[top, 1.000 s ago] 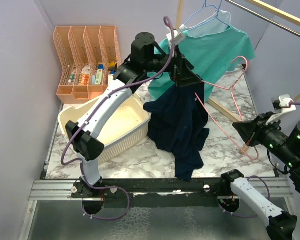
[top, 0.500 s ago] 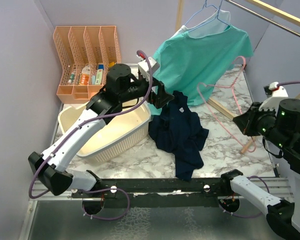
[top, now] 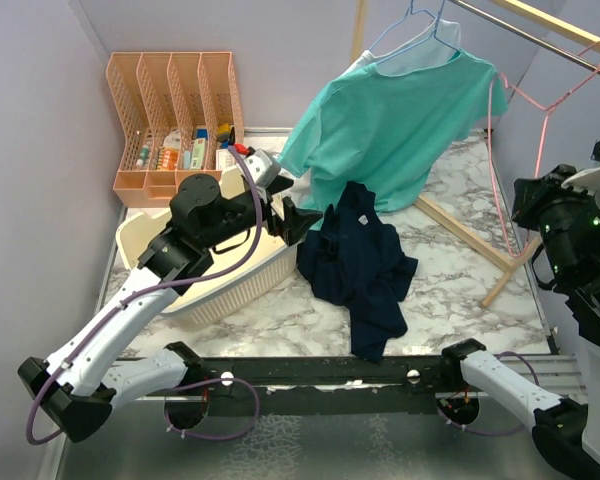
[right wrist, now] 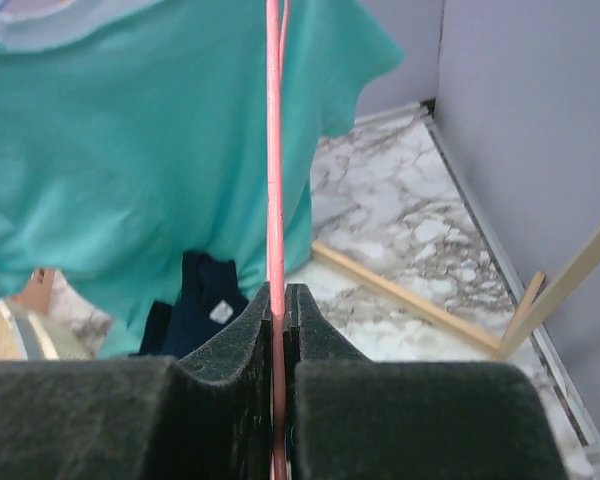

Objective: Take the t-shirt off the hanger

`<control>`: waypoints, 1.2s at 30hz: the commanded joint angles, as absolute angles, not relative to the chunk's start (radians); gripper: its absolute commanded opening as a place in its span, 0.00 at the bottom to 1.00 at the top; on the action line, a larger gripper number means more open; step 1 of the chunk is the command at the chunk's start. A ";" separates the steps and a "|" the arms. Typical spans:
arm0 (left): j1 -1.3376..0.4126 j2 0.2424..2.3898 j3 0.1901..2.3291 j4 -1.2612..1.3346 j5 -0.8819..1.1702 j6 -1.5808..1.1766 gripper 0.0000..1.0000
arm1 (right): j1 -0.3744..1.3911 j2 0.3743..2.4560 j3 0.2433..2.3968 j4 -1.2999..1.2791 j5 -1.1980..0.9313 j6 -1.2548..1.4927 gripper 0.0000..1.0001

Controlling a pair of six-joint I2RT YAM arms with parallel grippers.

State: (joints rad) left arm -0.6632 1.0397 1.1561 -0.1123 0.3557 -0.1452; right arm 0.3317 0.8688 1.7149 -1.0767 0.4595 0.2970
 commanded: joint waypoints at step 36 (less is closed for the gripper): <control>-0.667 0.973 1.064 -0.079 0.318 -0.135 0.99 | 0.324 1.123 1.645 -0.796 0.724 0.248 0.25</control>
State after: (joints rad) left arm -0.6632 0.9680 1.0637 -0.0975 0.3061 -0.1360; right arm 0.3317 1.1706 1.6749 -0.8150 0.7826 0.2340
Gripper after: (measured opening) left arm 0.987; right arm 0.061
